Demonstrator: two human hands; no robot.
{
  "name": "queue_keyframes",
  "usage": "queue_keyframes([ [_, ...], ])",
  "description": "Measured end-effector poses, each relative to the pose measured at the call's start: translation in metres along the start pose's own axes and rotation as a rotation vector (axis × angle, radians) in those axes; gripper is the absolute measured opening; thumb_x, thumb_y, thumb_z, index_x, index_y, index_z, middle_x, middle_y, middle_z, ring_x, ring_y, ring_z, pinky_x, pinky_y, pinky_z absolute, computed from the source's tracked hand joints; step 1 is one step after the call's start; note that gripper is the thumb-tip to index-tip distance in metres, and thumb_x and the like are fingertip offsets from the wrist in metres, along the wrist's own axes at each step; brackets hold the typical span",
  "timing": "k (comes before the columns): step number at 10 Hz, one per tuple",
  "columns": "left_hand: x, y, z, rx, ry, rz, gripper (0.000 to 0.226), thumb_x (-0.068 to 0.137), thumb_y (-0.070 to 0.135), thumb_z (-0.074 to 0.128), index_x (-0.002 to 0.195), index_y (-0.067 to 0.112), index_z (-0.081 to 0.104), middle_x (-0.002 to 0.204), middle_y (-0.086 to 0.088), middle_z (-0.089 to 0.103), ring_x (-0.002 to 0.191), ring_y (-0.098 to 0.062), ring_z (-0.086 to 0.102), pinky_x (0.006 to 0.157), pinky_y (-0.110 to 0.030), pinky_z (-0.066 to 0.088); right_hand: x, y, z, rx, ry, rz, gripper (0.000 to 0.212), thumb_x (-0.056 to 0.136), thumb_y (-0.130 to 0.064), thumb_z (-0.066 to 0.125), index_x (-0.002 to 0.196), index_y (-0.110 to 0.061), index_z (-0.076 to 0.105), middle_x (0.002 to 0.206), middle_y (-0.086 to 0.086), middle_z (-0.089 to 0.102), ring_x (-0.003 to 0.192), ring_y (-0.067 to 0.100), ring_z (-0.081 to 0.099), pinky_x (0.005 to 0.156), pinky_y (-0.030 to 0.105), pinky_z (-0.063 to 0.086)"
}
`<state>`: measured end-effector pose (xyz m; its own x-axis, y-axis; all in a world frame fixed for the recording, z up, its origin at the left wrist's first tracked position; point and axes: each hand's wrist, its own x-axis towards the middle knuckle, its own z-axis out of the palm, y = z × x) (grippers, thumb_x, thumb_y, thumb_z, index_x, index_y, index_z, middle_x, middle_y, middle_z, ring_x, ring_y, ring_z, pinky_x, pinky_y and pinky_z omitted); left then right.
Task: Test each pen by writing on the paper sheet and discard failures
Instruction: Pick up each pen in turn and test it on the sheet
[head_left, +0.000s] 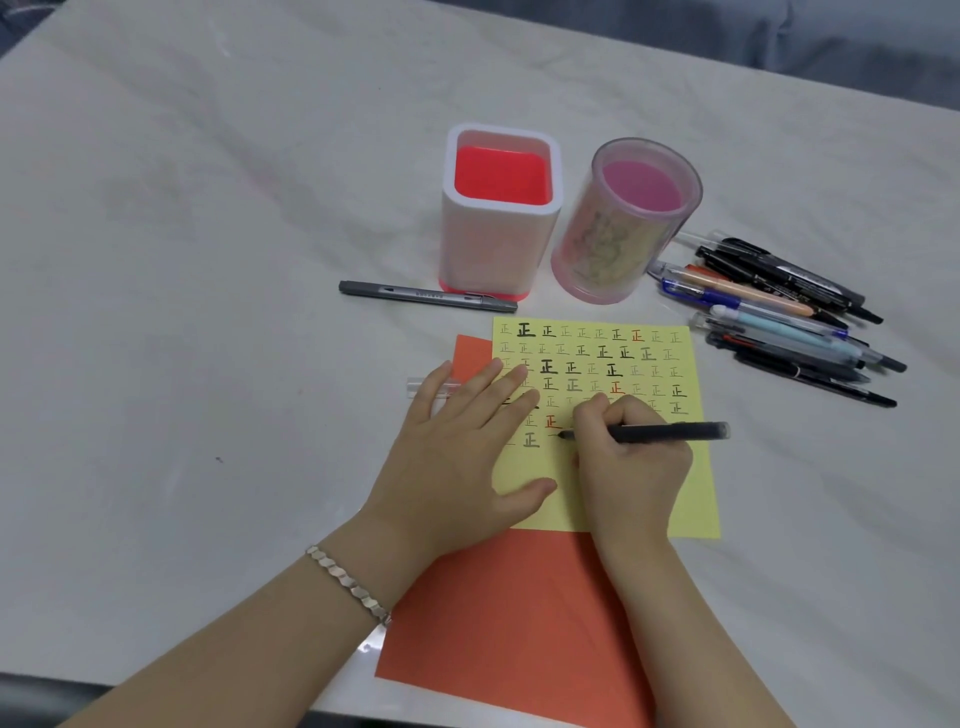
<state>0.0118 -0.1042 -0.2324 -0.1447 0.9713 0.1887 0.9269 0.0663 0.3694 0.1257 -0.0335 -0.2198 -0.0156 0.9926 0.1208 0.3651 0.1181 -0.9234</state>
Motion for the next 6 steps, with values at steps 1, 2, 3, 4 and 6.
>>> queue_keyframes([
  [1, 0.0006, -0.0001, -0.0002, 0.000, 0.002, 0.002, 0.069, 0.073, 0.062, 0.045, 0.126, 0.019, 0.058, 0.140, 0.003, 0.048, 0.132, -0.014, 0.039, 0.111, -0.044, 0.014, 0.0009, -0.0008, 0.0002, 0.010, -0.015, 0.008, 0.036, 0.071, -0.019, 0.053, 0.049, 0.005, 0.038, 0.047, 0.023, 0.043, 0.045, 0.011, 0.036, 0.049, 0.015, 0.031],
  [2, 0.0006, -0.0003, 0.0002, -0.007, 0.004, 0.000, 0.069, 0.072, 0.062, 0.045, 0.126, 0.019, 0.058, 0.140, 0.003, 0.048, 0.132, -0.014, 0.039, 0.111, -0.044, 0.014, 0.0014, -0.0010, -0.0006, 0.013, -0.029, 0.014, 0.036, 0.071, -0.019, 0.053, 0.050, 0.006, 0.039, 0.050, 0.027, 0.045, 0.046, 0.011, 0.036, 0.050, 0.017, 0.031],
  [3, 0.0011, -0.0003, 0.0003, -0.008, 0.008, 0.001, 0.069, 0.072, 0.062, 0.045, 0.126, 0.020, 0.057, 0.140, 0.003, 0.048, 0.132, -0.014, 0.039, 0.111, -0.043, 0.013, 0.0011, 0.0000, -0.0004, 0.006, -0.032, 0.012, 0.034, 0.070, -0.018, 0.053, 0.049, 0.004, 0.039, 0.048, 0.024, 0.043, 0.046, 0.010, 0.037, 0.050, 0.016, 0.032],
  [4, 0.0011, -0.0004, 0.0003, -0.008, 0.008, 0.000, 0.069, 0.072, 0.062, 0.045, 0.126, 0.019, 0.057, 0.139, 0.003, 0.048, 0.132, -0.014, 0.039, 0.111, -0.044, 0.014, 0.0016, 0.0018, -0.0007, 0.016, -0.036, 0.013, 0.034, 0.071, -0.014, 0.055, 0.046, 0.001, 0.036, 0.042, 0.008, 0.038, 0.045, 0.009, 0.037, 0.049, 0.013, 0.032],
  [6, 0.0011, -0.0010, 0.0009, -0.004, 0.004, 0.000, 0.069, 0.073, 0.062, 0.044, 0.126, 0.020, 0.057, 0.140, 0.003, 0.048, 0.132, -0.014, 0.039, 0.111, -0.044, 0.014, 0.0021, 0.0036, 0.0004, 0.019, -0.010, 0.000, 0.034, 0.071, -0.014, 0.055, 0.045, -0.004, 0.036, 0.039, -0.002, 0.035, 0.043, 0.008, 0.035, 0.048, 0.012, 0.032],
])
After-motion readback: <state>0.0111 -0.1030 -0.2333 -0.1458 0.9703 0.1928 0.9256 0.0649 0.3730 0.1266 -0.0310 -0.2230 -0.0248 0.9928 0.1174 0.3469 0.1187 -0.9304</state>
